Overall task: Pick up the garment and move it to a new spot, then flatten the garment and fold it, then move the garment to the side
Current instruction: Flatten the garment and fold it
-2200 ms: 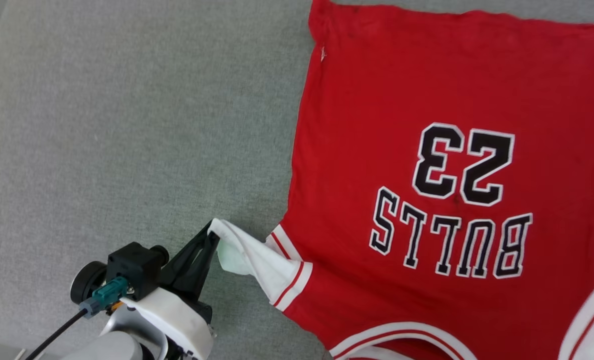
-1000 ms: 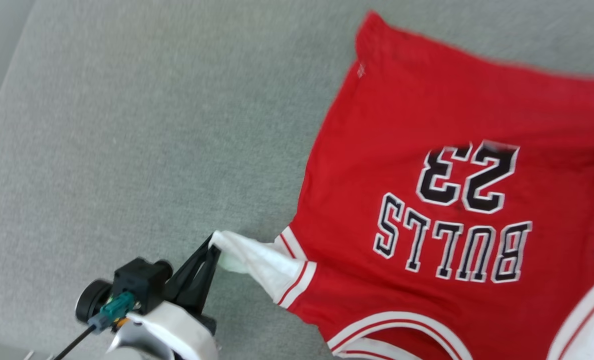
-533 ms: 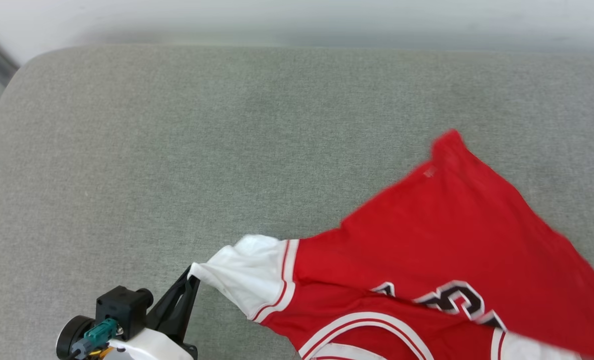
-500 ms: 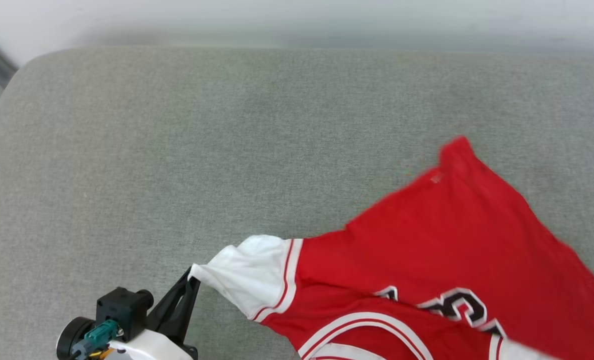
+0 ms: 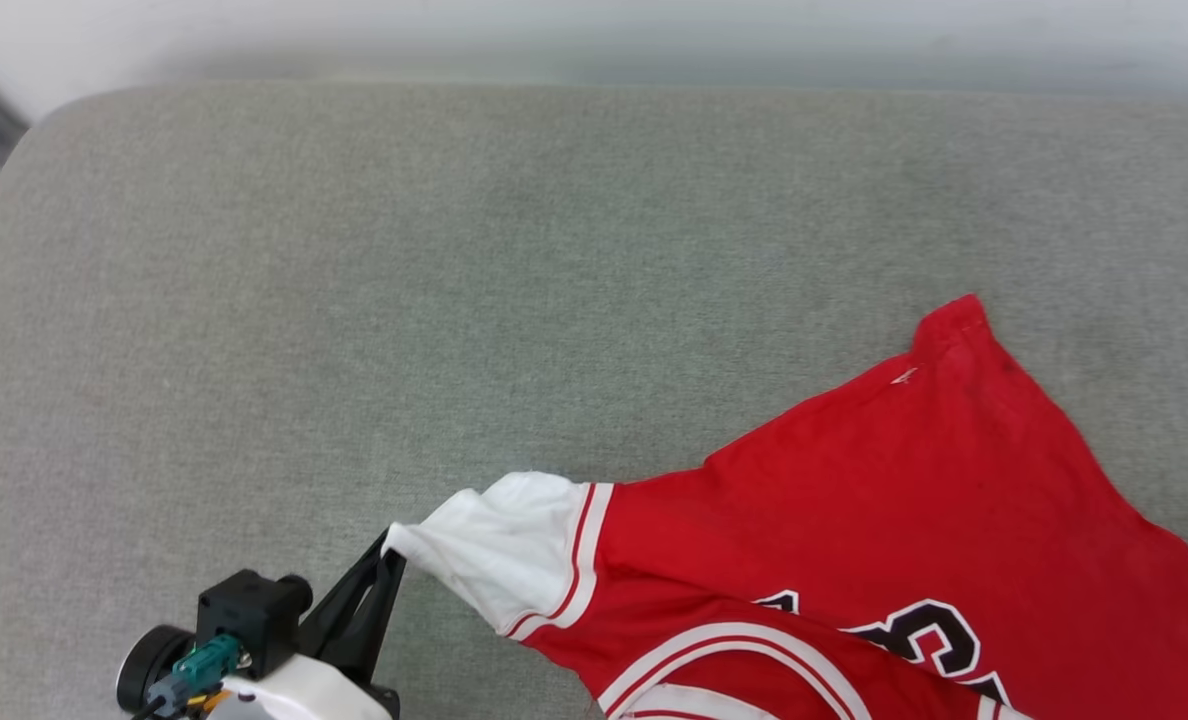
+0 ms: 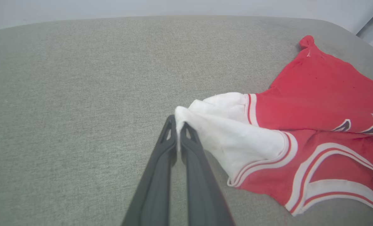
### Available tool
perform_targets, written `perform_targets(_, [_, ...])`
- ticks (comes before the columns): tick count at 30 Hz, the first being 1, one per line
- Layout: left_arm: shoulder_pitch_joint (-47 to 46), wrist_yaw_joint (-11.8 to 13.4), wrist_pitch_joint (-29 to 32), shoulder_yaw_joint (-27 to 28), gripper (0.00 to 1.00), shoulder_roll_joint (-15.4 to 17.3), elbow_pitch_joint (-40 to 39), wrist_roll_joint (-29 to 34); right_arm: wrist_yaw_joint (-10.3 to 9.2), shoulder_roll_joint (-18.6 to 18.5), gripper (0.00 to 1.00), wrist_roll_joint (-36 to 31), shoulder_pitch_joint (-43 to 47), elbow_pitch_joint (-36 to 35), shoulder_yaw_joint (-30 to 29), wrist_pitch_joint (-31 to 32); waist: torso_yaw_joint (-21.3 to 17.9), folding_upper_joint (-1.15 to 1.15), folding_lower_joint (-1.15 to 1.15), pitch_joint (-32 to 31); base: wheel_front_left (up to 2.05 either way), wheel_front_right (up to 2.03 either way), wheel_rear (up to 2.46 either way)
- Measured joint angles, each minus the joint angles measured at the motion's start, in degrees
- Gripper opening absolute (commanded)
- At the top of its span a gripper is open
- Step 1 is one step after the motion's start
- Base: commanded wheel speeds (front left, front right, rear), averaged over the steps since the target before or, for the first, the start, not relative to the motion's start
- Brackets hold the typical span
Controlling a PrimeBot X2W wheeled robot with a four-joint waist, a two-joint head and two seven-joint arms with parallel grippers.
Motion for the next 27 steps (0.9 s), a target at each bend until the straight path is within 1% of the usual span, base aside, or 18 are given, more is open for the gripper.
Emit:
perform_targets(4, [-1.67, -0.34, 0.46, -0.26, 0.0, -0.36, -0.32, 1.05, 0.0, -1.35, 1.0, -0.87, -7.86, -2.7, -0.71, 3.71, 1.05, 0.0, 0.0, 1.32, 0.0, 0.0, 0.0])
perform_targets(8, [-3.21, -0.52, 0.69, -0.54, 0.0, -0.99, -0.6, 2.07, 0.0, -0.59, 1.0, -1.55, -17.81, -2.63, 2.87, 10.01, 2.23, 0.0, 0.01, 3.36, 0.0, 0.0, 0.0])
perform_targets(10, [-3.77, -0.79, 0.71, -0.8, 0.0, -1.41, -0.67, 2.58, 0.0, 0.74, 1.0, -2.77, -23.05, -1.23, 5.46, 13.67, 2.88, 0.0, 0.01, 4.56, 0.0, 0.0, 0.0])
perform_targets(15, [-5.77, -1.07, 0.71, -1.08, 0.0, -2.77, -0.79, 3.59, 0.0, 6.47, 1.0, -7.01, -35.17, 3.49, 12.38, 22.15, 4.58, 0.0, 0.02, 7.74, 0.0, 0.0, 0.0])
perform_targets(17, [-6.5, -1.2, 0.7, -1.12, 0.0, -3.31, -0.87, 4.03, 0.0, 9.18, 1.0, -8.56, -39.16, 6.03, 14.03, 24.04, 5.19, 0.0, 0.02, 9.12, 0.0, 0.0, 0.0])
perform_targets(20, [-7.68, -1.64, 0.69, -1.24, 0.0, -4.1, -0.88, 4.59, 0.0, 12.81, 1.0, -11.34, -43.61, 9.46, 16.59, 25.21, 6.06, 0.0, 0.01, 11.25, 0.0, 0.0, 0.0])
perform_targets(23, [-8.79, -1.92, 0.69, -1.42, 0.0, -4.97, -0.7, 5.1, 0.0, 16.04, 1.0, -13.18, -45.91, 13.04, 18.87, 24.17, 6.86, 0.0, 0.02, 13.34, 0.0, 0.0, 0.0])
perform_targets(27, [-9.68, -2.41, 0.67, -1.45, 0.0, -5.65, 0.19, 5.49, 0.0, 18.18, 1.0, -14.66, -46.71, 16.23, 22.91, 21.62, 7.64, 0.0, 0.02, 15.5, 0.0, 0.0, 0.0])
